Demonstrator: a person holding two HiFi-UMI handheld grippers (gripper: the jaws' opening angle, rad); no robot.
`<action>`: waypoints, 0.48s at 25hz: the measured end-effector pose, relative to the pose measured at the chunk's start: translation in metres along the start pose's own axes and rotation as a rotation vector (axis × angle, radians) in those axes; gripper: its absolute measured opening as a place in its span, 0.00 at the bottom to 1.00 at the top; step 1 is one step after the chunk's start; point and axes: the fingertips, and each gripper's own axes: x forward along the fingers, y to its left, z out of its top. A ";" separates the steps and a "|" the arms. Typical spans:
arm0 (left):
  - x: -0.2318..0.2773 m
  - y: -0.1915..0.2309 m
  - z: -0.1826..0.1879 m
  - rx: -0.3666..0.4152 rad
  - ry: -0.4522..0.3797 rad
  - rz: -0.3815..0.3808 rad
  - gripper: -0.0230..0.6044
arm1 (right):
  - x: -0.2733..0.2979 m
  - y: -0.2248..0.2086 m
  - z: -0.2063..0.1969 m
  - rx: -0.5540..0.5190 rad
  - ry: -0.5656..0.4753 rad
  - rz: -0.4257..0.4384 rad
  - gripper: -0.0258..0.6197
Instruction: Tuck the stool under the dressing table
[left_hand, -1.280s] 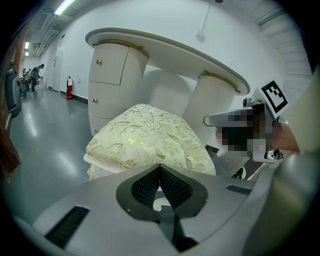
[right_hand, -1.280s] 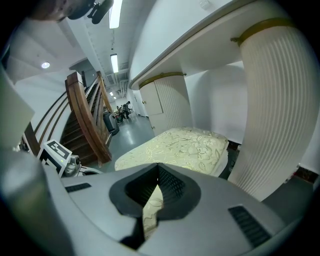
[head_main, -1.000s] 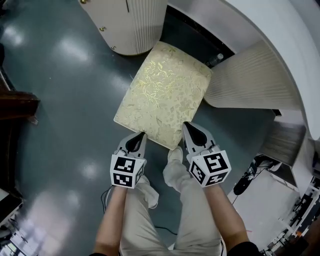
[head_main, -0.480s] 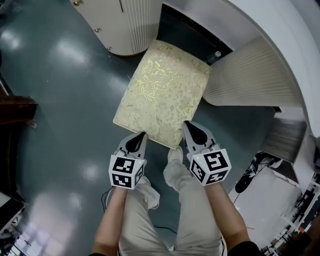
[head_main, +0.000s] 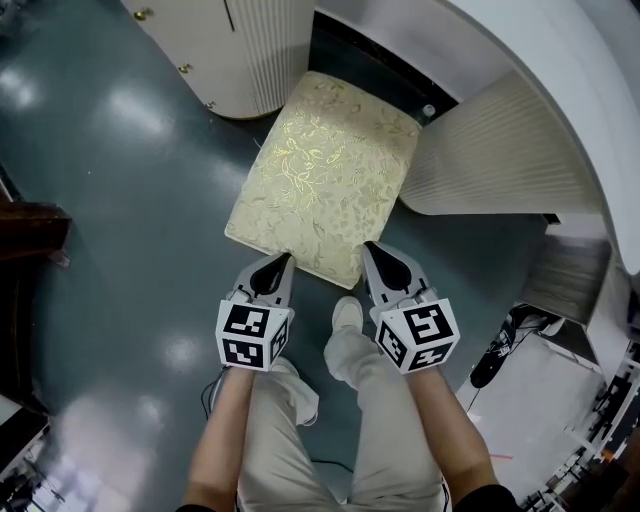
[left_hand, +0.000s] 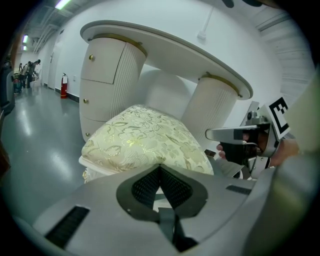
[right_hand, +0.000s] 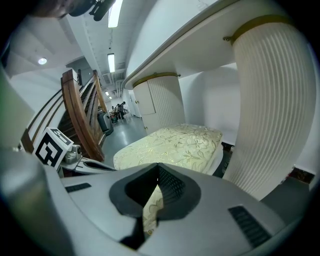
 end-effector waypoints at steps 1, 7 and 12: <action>0.001 0.000 0.000 0.010 -0.006 -0.003 0.05 | 0.000 0.002 -0.002 -0.007 -0.003 -0.003 0.05; 0.002 -0.001 -0.002 0.020 -0.042 -0.033 0.05 | -0.002 0.003 -0.010 -0.007 -0.036 -0.026 0.05; 0.005 0.000 -0.005 0.030 -0.092 -0.055 0.05 | 0.001 0.003 -0.016 -0.015 -0.068 -0.040 0.05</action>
